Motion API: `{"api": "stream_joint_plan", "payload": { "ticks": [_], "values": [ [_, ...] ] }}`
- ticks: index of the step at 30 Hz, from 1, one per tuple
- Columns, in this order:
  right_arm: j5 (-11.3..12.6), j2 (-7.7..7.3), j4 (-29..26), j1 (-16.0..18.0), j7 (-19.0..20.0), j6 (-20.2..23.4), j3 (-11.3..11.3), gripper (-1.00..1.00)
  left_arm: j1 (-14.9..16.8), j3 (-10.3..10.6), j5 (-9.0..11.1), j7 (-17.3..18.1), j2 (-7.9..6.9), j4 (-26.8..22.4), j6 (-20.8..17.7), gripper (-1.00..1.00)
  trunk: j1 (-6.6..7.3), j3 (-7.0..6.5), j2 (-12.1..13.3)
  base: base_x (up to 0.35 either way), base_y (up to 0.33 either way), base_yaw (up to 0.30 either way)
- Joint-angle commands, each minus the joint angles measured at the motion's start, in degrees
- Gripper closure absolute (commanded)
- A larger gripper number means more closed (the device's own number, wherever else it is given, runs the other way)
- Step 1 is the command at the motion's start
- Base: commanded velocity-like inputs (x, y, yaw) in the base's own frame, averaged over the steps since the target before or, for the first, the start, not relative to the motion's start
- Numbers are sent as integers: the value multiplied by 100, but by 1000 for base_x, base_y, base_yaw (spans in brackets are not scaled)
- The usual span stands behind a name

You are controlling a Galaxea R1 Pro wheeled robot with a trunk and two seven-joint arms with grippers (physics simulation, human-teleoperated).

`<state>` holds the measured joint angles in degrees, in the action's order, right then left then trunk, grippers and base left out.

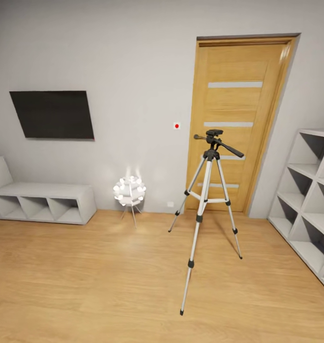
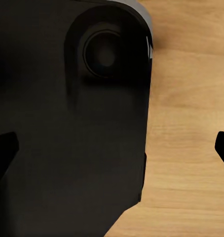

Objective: Attach the digital camera to the camera tripod in the bedroom.

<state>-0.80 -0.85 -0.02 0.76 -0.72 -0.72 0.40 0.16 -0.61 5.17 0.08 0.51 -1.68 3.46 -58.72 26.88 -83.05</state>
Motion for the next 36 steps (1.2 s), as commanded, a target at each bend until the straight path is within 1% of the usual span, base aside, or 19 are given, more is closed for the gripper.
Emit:
{"api": "stream_joint_plan", "payload": {
  "ticks": [1, 5, 24, 29, 36],
  "values": [
    [-8, 1, 2, 3, -7, -7, 3, -100, 2, -1, 54, 1, 1, 1, 14, -100, -1, 5, -3, 103, 87, -27],
    [-8, 12, 2, 2, -7, -7, 3, -100, 2, -1, 54, 1, 1, 1, 15, -100, -1, 5, -3, 94, 68, -97],
    [-14, 10, 2, 3, -6, -7, 3, -100, 2, -1, 54, 1, 1, 1, 22, -100, -1, 5, -3, 6, 17, -222],
    [-12, 7, 2, 3, -1, -1, 3, -100, 2, -1, 54, 1, 1, 1, 21, -100, -1, 5, -3, 0, 166, -56],
    [-17, -6, 2, 3, 8, 1, 3, -100, 2, -1, 54, 1, 1, 1, 20, -100, -1, 5, -3, 16, 287, -9]
  ]
}}
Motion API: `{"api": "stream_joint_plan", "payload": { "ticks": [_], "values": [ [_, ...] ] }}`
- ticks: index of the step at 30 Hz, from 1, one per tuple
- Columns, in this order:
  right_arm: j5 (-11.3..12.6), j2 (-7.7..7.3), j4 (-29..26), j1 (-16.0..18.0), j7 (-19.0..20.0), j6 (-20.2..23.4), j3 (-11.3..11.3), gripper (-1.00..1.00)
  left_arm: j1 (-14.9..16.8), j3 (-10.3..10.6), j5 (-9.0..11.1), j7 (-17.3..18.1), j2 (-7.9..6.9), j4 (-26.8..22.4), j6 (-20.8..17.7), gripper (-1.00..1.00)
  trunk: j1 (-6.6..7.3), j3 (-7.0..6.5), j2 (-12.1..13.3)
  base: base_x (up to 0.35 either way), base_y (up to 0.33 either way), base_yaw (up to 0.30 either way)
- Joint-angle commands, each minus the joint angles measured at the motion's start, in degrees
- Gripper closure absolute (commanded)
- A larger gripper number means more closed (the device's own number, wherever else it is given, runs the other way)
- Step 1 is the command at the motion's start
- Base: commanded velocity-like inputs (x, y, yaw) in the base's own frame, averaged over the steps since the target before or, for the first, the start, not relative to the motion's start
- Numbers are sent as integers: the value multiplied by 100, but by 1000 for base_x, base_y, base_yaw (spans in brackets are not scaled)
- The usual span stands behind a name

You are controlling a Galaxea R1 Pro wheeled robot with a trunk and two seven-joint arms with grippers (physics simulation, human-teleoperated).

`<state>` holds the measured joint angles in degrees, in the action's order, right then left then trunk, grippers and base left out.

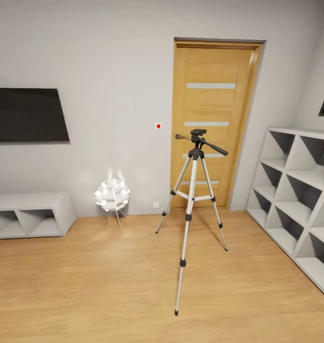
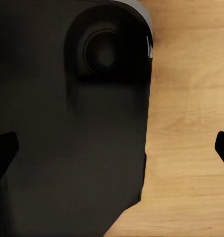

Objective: Attach the digital camera to the camera tripod in the bedroom.

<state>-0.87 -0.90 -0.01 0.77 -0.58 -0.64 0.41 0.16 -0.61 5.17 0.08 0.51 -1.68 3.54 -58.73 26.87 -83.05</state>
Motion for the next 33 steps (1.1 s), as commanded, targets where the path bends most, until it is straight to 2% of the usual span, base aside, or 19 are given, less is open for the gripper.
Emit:
{"api": "stream_joint_plan", "payload": {
  "ticks": [1, 10, 24, 33],
  "values": [
    [-9, -2, 1, 3, -6, -7, 3, -100, 2, -1, 54, 1, 2, 1, 12, -100, 0, 5, -3, 68, 313, -2],
    [-10, -10, 1, 3, -6, -8, 3, -100, 2, -1, 54, 1, 2, 1, 7, -100, 0, 5, -3, 175, 286, 0],
    [16, -8, 1, 2, -22, -24, -5, -100, 2, -1, 54, 1, 3, 1, 7, -100, 0, 5, -3, 286, 202, -2],
    [10, -5, 1, 2, -22, -24, -5, -100, 2, -1, 54, 1, 2, 1, 7, -100, 0, 5, -3, 297, 188, -162]
  ]
}}
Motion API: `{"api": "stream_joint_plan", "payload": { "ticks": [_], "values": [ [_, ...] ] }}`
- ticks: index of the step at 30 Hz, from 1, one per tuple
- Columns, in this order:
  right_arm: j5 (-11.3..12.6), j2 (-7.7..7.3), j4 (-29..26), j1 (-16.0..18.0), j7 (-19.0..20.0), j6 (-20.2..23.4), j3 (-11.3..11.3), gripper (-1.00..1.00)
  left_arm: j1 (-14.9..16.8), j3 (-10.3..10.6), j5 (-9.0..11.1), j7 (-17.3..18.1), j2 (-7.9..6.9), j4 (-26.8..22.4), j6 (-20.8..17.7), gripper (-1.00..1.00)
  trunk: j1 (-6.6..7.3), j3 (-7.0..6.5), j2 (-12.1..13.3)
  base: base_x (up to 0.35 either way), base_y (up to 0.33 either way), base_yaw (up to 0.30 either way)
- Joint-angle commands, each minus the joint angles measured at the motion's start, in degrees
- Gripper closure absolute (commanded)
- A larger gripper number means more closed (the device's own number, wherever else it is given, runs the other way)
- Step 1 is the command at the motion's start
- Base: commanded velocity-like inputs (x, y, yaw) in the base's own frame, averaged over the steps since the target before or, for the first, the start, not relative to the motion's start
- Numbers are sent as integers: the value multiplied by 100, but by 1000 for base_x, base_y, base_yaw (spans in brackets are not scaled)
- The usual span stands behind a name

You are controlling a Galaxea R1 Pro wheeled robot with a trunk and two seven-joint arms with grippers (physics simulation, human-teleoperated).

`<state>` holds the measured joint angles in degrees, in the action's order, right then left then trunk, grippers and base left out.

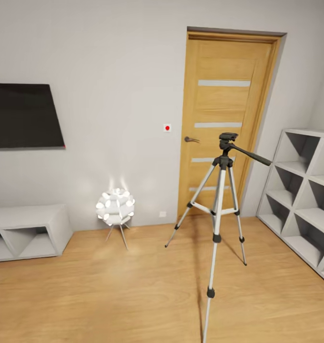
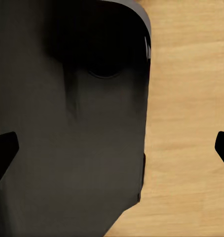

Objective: Attach the digital camera to the camera tripod in the bedroom.

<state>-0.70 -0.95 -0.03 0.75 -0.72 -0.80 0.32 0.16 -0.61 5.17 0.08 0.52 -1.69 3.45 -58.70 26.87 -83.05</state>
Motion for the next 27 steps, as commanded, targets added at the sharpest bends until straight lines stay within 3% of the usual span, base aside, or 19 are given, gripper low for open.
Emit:
{"api": "stream_joint_plan", "payload": {
  "ticks": [1, 23, 27],
  "values": [
    [-6, -1, 3, 4, -7, -8, 3, -100, 2, -1, 54, 1, 1, 2, 15, -100, -3, 6, -3, 297, 194, -231],
    [-9, -1, 3, 4, -7, -8, 3, -100, 2, -1, 59, -2, 1, 2, 15, -100, -3, 6, -3, 295, 215, -243],
    [-9, -1, 3, 4, -7, -8, 3, -100, 2, -1, 60, -4, 1, 2, 15, -100, -3, 6, -3, 95, 60, -244]
  ]
}}
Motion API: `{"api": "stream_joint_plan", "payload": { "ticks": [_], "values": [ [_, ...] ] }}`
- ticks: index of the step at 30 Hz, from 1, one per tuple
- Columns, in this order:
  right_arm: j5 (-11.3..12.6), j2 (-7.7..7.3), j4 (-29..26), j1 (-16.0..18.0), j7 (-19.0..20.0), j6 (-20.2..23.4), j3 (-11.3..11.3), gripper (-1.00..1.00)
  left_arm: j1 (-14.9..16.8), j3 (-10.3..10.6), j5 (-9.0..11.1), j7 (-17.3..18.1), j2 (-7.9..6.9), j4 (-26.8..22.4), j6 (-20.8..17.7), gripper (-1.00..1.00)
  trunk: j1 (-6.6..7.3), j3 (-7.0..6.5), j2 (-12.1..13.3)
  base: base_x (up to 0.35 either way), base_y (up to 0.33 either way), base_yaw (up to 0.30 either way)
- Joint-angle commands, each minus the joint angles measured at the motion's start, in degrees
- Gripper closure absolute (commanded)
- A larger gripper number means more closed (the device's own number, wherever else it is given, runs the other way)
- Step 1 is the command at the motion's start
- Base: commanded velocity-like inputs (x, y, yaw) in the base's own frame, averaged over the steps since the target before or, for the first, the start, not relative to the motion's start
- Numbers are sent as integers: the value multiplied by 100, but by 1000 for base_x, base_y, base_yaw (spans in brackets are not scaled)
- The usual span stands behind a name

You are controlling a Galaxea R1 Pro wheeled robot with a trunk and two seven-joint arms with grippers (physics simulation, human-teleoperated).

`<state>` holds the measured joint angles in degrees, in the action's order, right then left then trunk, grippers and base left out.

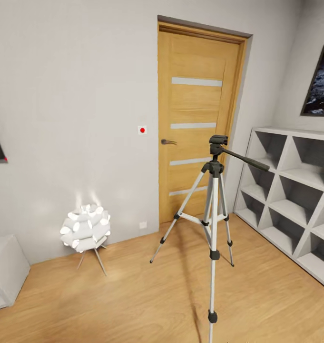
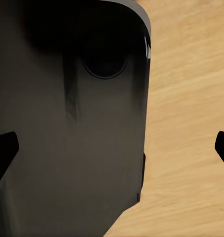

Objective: Attach the digital camera to the camera tripod in the bedroom.

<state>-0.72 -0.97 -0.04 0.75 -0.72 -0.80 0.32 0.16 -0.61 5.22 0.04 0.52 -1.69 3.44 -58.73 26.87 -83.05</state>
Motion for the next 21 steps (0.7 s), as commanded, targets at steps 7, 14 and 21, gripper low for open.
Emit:
{"api": "stream_joint_plan", "payload": {
  "ticks": [7, 14, 21],
  "values": [
    [-7, 0, 4, 4, -7, -8, 3, -100, 2, -1, 56, -3, 1, 2, 16, -100, 0, 6, -3, 23, 14, -244],
    [-7, 0, 4, 4, -7, -8, 4, -100, 2, -1, 57, -4, 1, 2, 16, -100, 0, 6, -3, 4, 2, -253],
    [-8, 0, 4, 4, -7, -8, 3, -100, 2, -1, 53, -1, 7, -1, 16, -100, 0, 6, -3, 0, 0, -282]
  ]
}}
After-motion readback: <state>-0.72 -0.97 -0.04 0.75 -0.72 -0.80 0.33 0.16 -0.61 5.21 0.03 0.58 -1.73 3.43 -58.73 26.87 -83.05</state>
